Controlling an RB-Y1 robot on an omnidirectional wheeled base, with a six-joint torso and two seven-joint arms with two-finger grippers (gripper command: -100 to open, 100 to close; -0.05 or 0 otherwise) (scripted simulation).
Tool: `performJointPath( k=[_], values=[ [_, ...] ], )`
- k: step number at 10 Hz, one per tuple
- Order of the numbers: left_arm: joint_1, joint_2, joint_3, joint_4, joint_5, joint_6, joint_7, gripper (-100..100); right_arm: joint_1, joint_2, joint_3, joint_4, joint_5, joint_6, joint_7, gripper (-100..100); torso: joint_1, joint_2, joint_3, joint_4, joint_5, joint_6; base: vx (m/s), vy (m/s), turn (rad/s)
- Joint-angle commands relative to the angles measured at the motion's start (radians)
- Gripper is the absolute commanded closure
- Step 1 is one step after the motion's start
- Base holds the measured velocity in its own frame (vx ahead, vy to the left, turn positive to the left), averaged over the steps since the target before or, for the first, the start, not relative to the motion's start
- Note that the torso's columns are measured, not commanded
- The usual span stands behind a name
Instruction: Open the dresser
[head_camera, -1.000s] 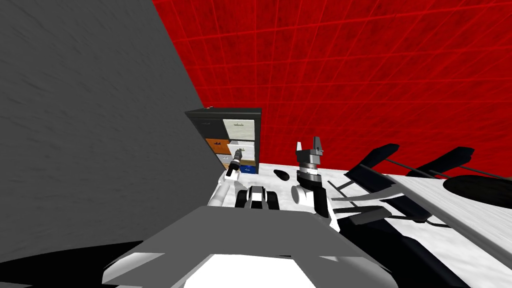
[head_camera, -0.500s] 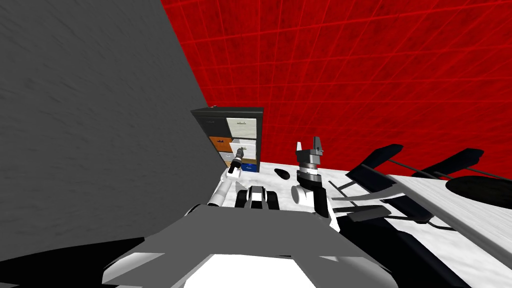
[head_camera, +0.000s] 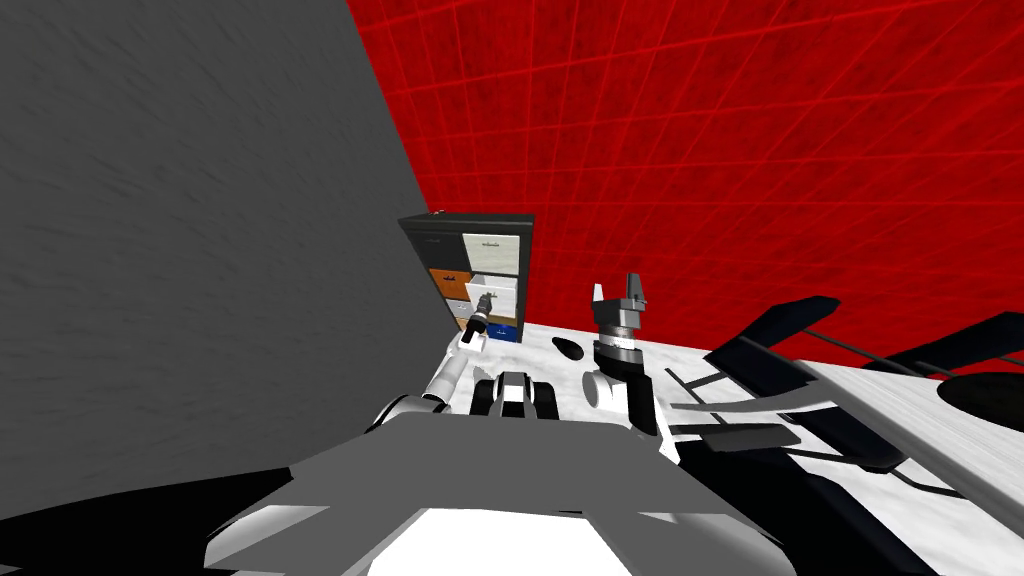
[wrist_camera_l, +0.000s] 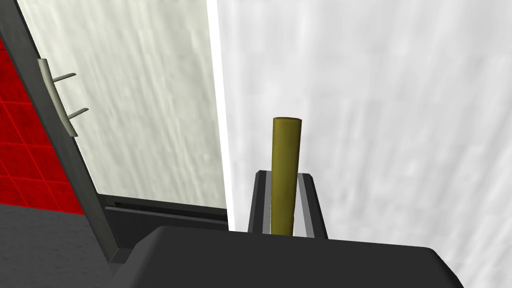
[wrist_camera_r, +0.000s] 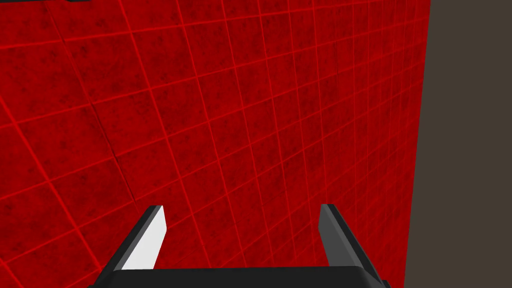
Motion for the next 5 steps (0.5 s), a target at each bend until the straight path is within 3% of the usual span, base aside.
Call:
performJointPath(
  k=[1,2,5],
  values=[
    [-0.071,-0.013,-0.001,0.084,-0.019,-0.046,0.015,100,0.000,0.000,0.000,0.000,0.000,0.000,0.000,0,0.000,0.000,0.000,-0.002,0.001,0.001,-0.065,0.004,0.158],
    [-0.075,-0.013,-0.001,0.114,-0.019,-0.046,0.015,100,0.000,0.000,0.000,0.000,0.000,0.000,0.000,0,0.000,0.001,0.001,-0.001,0.001,0.002,-0.054,-0.004,0.093],
    [-0.159,-0.023,-0.007,0.218,-0.043,-0.098,0.041,100,0.000,0.000,0.000,0.000,0.000,0.000,0.000,0,-0.001,-0.001,0.000,-0.002,0.001,0.003,-0.065,-0.009,0.150]
  ],
)
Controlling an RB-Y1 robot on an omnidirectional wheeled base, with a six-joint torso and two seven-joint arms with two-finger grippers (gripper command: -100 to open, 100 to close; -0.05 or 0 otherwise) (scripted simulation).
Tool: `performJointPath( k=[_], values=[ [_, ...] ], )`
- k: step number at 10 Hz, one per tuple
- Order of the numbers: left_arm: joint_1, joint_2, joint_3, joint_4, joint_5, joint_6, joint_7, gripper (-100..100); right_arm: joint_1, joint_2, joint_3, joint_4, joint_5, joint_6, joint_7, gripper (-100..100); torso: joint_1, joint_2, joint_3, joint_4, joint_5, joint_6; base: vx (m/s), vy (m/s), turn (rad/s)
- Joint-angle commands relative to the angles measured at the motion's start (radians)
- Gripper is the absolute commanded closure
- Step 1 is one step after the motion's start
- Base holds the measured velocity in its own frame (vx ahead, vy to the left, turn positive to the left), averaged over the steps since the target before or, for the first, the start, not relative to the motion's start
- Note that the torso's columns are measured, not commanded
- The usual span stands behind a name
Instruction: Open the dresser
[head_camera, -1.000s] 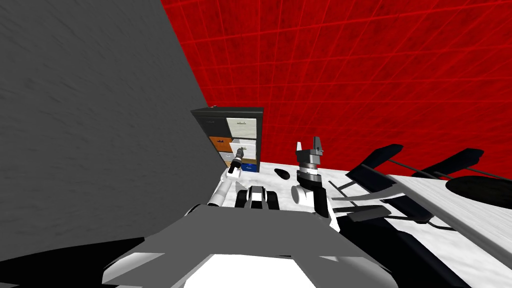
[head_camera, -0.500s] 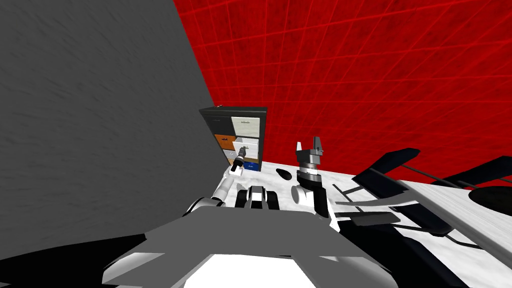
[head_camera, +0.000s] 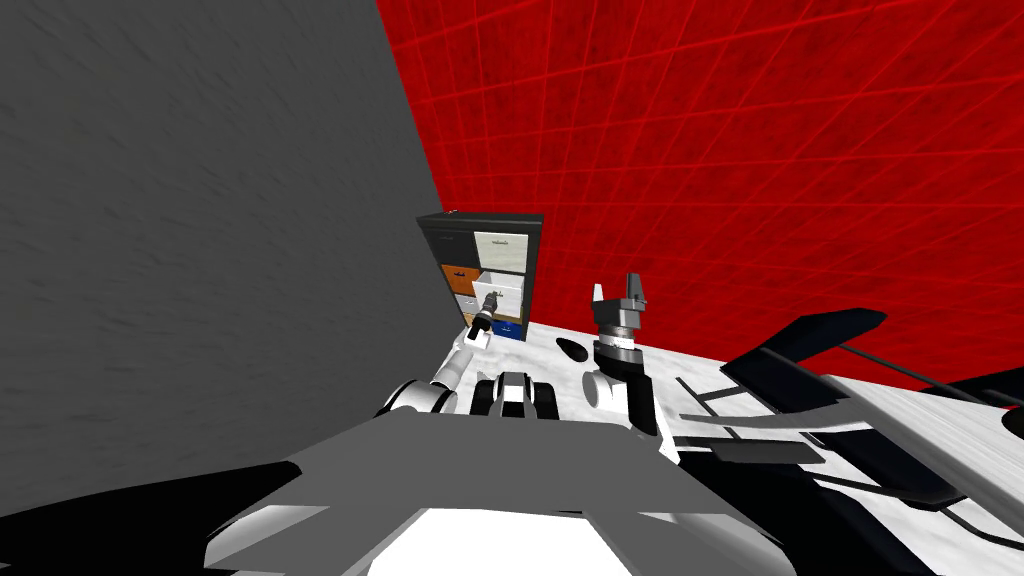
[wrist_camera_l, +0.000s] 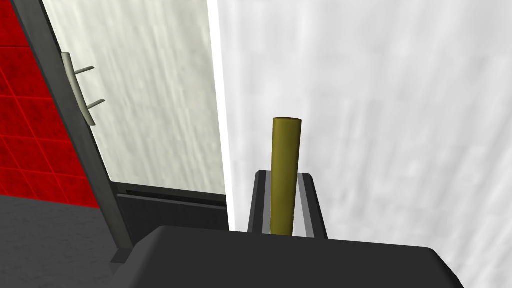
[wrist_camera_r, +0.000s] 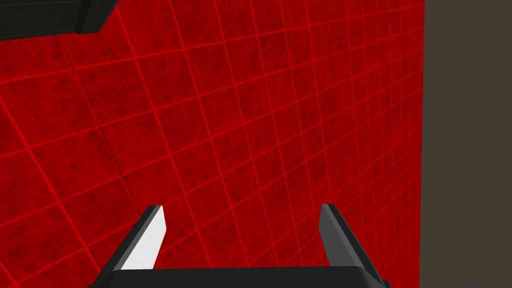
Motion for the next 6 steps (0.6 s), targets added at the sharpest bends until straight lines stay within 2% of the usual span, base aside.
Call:
performJointPath(
  k=[1,2,3,4,5,6],
  values=[
    [-0.059,-0.008,-0.003,0.078,-0.014,-0.024,0.014,100,0.000,0.000,0.000,0.000,0.000,0.000,0.000,0,0.000,0.001,0.000,0.001,0.000,-0.001,-0.048,-0.003,0.092],
    [-0.012,0.043,0.012,0.077,-0.015,-0.073,0.062,-100,0.000,0.000,0.000,0.000,0.000,0.000,0.000,0,0.000,0.000,0.000,0.000,0.000,0.001,0.019,-0.120,-0.080],
    [-0.012,0.071,0.012,0.077,-0.015,-0.073,0.086,-100,0.000,0.000,0.000,0.000,0.000,0.000,0.000,0,-0.006,-0.003,-0.002,-0.002,-0.001,0.001,0.051,-0.159,-0.025],
    [-0.012,0.076,0.012,0.077,-0.015,-0.073,0.090,-100,0.000,0.000,0.000,0.000,0.000,0.000,0.000,0,-0.005,-0.006,-0.004,-0.003,-0.001,0.001,0.030,-0.108,0.007],
    [0.027,0.112,0.025,0.080,-0.019,-0.120,0.125,-100,0.000,0.000,0.000,0.000,0.000,0.000,0.000,0,0.001,-0.004,-0.003,-0.003,0.001,0.000,0.062,-0.157,-0.058],
    [0.027,0.136,0.025,0.080,-0.019,-0.120,0.146,-100,0.000,0.000,0.000,0.000,0.000,0.000,0.000,0,0.000,-0.004,-0.002,-0.003,0.001,0.000,0.053,-0.178,-0.037]
  ],
)
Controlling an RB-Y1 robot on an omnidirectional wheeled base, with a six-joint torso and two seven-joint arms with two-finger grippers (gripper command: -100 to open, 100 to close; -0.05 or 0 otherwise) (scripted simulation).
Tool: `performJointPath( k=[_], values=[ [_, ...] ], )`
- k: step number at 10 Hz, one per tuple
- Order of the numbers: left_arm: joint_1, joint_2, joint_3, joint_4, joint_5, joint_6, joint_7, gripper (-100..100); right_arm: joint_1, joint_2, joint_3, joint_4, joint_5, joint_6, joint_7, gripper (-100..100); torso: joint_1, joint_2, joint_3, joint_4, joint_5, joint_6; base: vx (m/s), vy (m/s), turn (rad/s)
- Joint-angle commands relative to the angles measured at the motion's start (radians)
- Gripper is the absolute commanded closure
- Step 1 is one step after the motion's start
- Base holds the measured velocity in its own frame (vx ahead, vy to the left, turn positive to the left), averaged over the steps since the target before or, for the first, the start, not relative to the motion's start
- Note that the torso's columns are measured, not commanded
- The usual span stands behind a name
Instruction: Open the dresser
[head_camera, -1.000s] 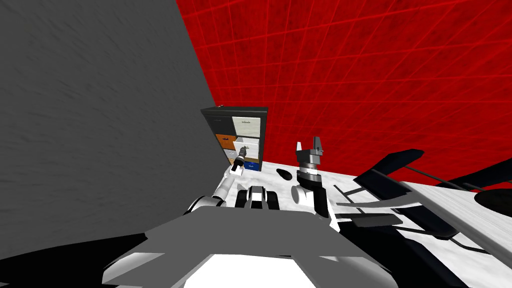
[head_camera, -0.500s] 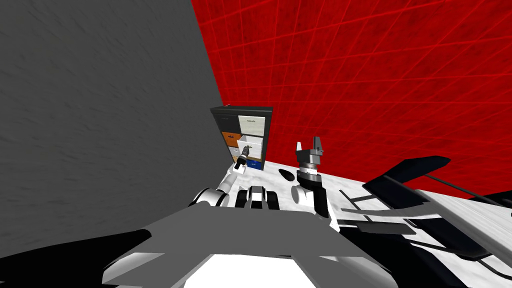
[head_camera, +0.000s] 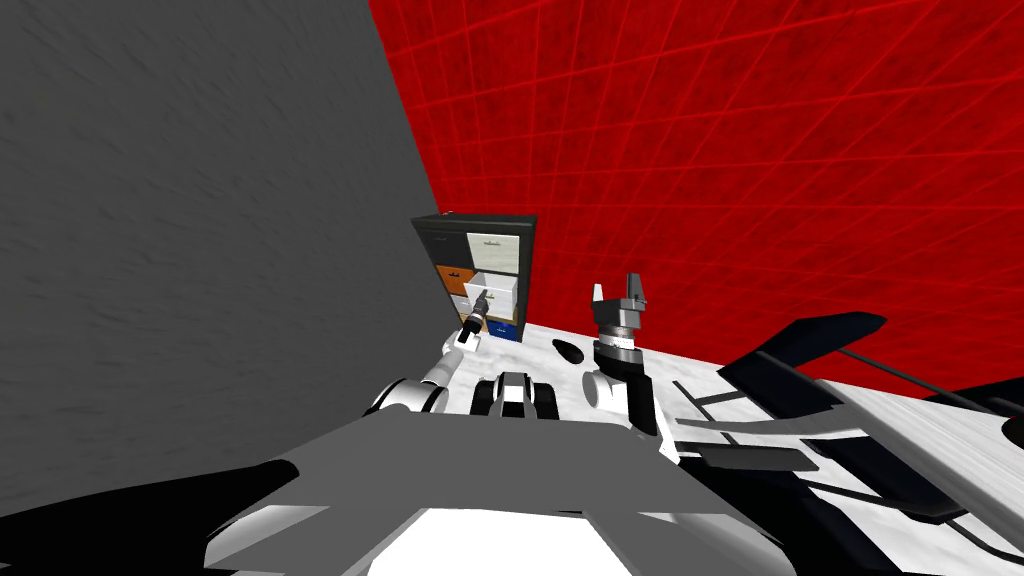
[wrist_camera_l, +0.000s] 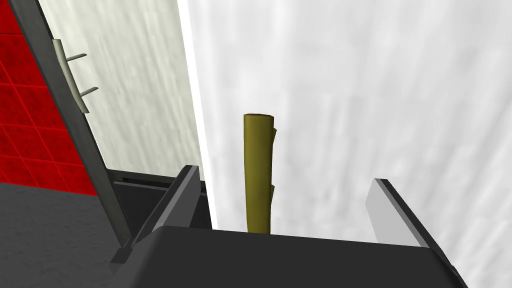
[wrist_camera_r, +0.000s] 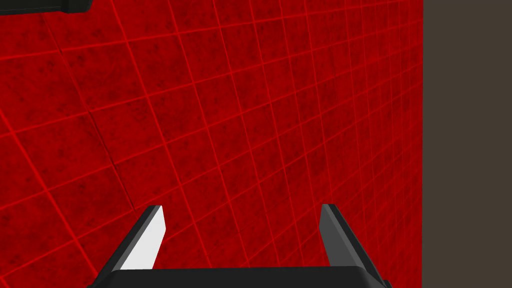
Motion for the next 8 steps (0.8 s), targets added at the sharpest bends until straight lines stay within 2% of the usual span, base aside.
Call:
performJointPath(
  k=[1,2,3,4,5,6,7,8],
  values=[
    [0.027,0.073,0.001,-0.012,-0.002,-0.023,0.073,-100,0.000,0.000,0.000,0.000,0.000,0.000,0.000,0,0.000,0.002,0.001,0.000,0.000,0.000,0.014,-0.097,0.001],
    [0.027,0.073,0.001,-0.012,-0.002,-0.023,0.073,-100,0.000,0.000,0.000,0.000,0.000,0.000,0.000,0,0.004,0.004,0.002,0.001,0.001,0.000,0.002,-0.017,-0.001],
    [0.067,0.121,0.014,-0.009,-0.006,-0.057,0.125,-100,0.000,0.000,0.000,0.000,0.000,0.000,0.000,0,0.007,0.004,0.002,0.001,0.002,0.000,0.014,-0.110,-0.080],
    [0.067,0.148,0.014,-0.009,-0.006,-0.070,0.147,-100,0.000,0.000,0.000,0.000,0.000,0.000,0.000,0,0.000,0.003,0.002,0.001,0.000,0.000,0.041,-0.149,-0.021],
    [0.067,0.155,0.014,-0.009,-0.006,-0.070,0.152,-100,0.000,0.000,0.000,0.000,0.000,0.000,0.000,0,-0.003,0.000,0.000,0.000,-0.001,0.000,0.033,-0.083,0.003],
    [0.106,0.192,0.026,-0.006,-0.010,-0.117,0.189,-100,0.000,0.000,0.000,0.000,0.000,0.000,0.000,0,0.001,0.001,0.000,0.000,0.000,0.000,0.053,-0.152,-0.088],
    [0.106,0.227,0.026,-0.006,-0.010,-0.117,0.220,-100,0.000,0.000,0.000,0.000,0.000,0.000,0.000,0,-0.001,0.000,0.000,0.000,0.000,0.000,0.062,-0.165,-0.027],
    [0.106,0.238,0.026,-0.006,-0.010,-0.117,0.231,-100,0.000,0.000,0.000,0.000,0.000,0.000,0.000,0,-0.001,0.001,0.000,0.000,-0.001,0.000,0.031,-0.083,0.015]
  ],
)
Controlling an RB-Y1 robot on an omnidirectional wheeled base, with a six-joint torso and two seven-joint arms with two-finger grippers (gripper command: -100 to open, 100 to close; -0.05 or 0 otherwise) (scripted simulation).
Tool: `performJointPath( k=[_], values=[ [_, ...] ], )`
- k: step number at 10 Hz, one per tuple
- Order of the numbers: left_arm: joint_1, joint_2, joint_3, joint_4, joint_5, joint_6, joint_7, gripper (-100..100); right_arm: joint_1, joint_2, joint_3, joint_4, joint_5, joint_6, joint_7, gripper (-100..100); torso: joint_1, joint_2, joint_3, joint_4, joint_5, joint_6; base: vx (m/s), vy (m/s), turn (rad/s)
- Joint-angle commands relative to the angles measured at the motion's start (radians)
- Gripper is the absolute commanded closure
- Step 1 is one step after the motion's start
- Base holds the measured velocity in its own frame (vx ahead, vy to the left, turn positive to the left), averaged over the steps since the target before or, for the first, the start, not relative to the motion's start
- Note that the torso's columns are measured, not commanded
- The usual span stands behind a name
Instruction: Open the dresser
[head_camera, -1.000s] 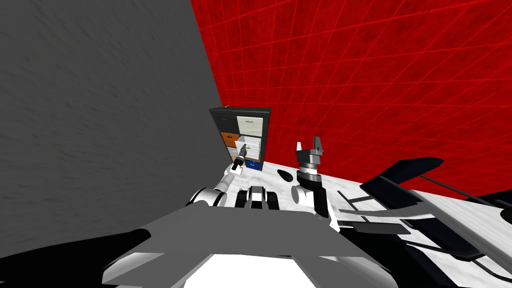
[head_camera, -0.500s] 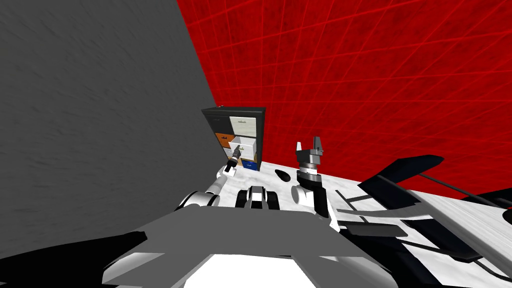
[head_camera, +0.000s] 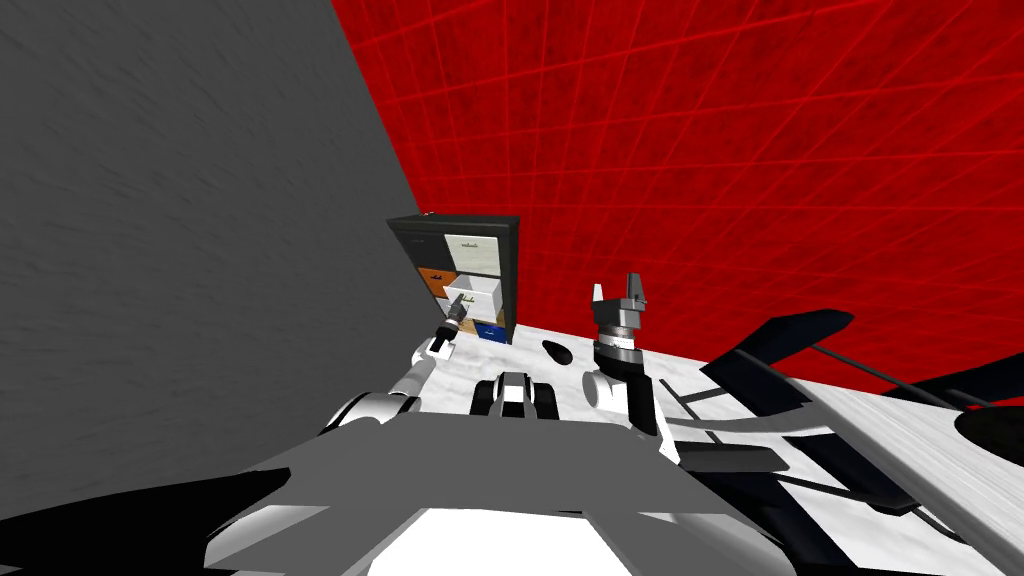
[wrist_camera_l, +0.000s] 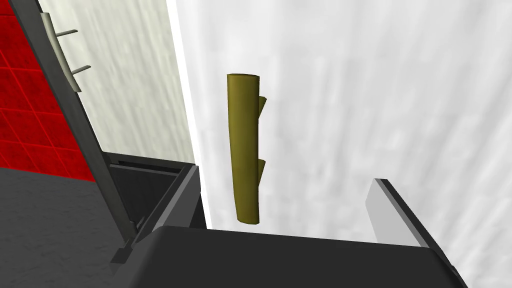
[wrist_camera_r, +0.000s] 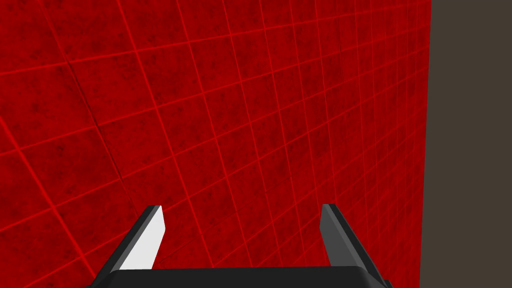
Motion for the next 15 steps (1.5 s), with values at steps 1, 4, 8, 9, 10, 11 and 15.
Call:
performJointPath(
  k=[1,4,8,9,10,11,15],
  values=[
    [0.033,0.073,0.016,0.027,-0.003,-0.055,0.072,-100,0.000,0.000,0.000,0.000,0.000,0.000,0.000,0,0.005,0.002,0.001,0.001,0.001,0.000,0.022,-0.160,-0.071],
    [0.072,0.155,0.028,0.030,-0.007,-0.108,0.150,-100,0.000,0.000,0.000,0.000,0.000,0.000,0.000,0,0.005,0.001,0.001,0.000,0.001,0.000,0.036,-0.127,-0.033],
    [0.111,0.265,0.040,0.033,-0.011,-0.160,0.251,-100,0.000,0.000,0.000,0.000,0.000,0.000,0.000,0,0.000,0.001,0.001,0.000,0.001,0.000,0.042,-0.138,-0.034],
    [0.111,0.282,0.040,0.033,-0.011,-0.160,0.268,-100,0.000,0.000,0.000,0.000,0.000,0.000,0.000,0,0.000,0.002,0.001,0.000,0.000,0.000,0.035,-0.073,0.012],
    [0.151,0.322,0.053,0.036,-0.015,-0.203,0.308,-100,0.000,0.000,0.000,0.000,0.000,0.000,0.000,0,0.005,0.001,0.001,0.000,0.001,0.000,0.078,-0.159,-0.088],
    [0.151,0.352,0.053,0.036,-0.015,-0.207,0.333,-100,0.000,0.000,0.000,0.000,0.000,0.000,0.000,0,0.000,-0.001,0.000,0.000,0.001,0.000,0.068,-0.151,-0.025],
    [0.190,0.447,0.065,0.017,-0.019,-0.254,0.426,-100,0.000,0.000,0.000,0.000,0.000,0.000,0.000,0,-0.001,0.002,0.001,0.000,0.000,0.000,0.038,-0.116,-0.019]
  ],
)
